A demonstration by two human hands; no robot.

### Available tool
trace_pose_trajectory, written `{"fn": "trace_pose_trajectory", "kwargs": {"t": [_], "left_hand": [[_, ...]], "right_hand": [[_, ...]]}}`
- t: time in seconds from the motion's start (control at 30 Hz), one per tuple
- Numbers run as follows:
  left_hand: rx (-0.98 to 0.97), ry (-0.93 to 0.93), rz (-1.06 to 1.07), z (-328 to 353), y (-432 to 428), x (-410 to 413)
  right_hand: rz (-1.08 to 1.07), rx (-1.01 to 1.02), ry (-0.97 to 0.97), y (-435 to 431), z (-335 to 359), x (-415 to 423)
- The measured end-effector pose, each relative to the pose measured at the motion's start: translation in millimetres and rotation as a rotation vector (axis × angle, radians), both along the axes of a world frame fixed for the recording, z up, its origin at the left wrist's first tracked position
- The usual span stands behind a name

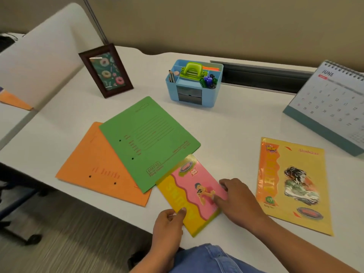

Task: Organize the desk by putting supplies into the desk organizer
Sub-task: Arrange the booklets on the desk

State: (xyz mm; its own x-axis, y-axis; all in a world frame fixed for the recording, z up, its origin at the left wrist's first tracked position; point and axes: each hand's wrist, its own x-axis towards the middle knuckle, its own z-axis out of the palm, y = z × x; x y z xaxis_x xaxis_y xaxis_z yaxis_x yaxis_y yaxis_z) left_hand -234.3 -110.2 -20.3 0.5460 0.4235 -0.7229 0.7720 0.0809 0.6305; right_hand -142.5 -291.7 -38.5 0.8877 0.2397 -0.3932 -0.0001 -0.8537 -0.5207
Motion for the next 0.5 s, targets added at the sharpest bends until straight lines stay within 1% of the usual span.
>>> {"fn": "trace_pose_trajectory", "kwargs": {"t": [0.07, 0.17, 0.23, 0.37, 0.43, 0.5], "left_hand": [[-0.015, -0.017, -0.006, -3, 1, 4], [-0.044, -0.041, -0.011, -8, 4, 5], [-0.082, -0.100, -0.048, -2, 3, 5], [-0.298, -0.196, -0.070, 9, -5, 12], [-0.369, -0.219, -0.112, 10, -14, 16], [-0.394, -0.241, -0.201, 7, -25, 20]], "right_hand": [[-0.021, 0.013, 0.004, 1, -4, -3], [-0.096, 0.129, 0.036, -1, -3, -4], [-0.146, 0.203, 0.027, -7, -2, -6], [-0.359, 0.339, -0.054, -34, 0, -20], [-0.501, 0.481, 0.021, -49, 5, -27], [-0.665, 0.649, 0.118, -64, 14, -34]]}}
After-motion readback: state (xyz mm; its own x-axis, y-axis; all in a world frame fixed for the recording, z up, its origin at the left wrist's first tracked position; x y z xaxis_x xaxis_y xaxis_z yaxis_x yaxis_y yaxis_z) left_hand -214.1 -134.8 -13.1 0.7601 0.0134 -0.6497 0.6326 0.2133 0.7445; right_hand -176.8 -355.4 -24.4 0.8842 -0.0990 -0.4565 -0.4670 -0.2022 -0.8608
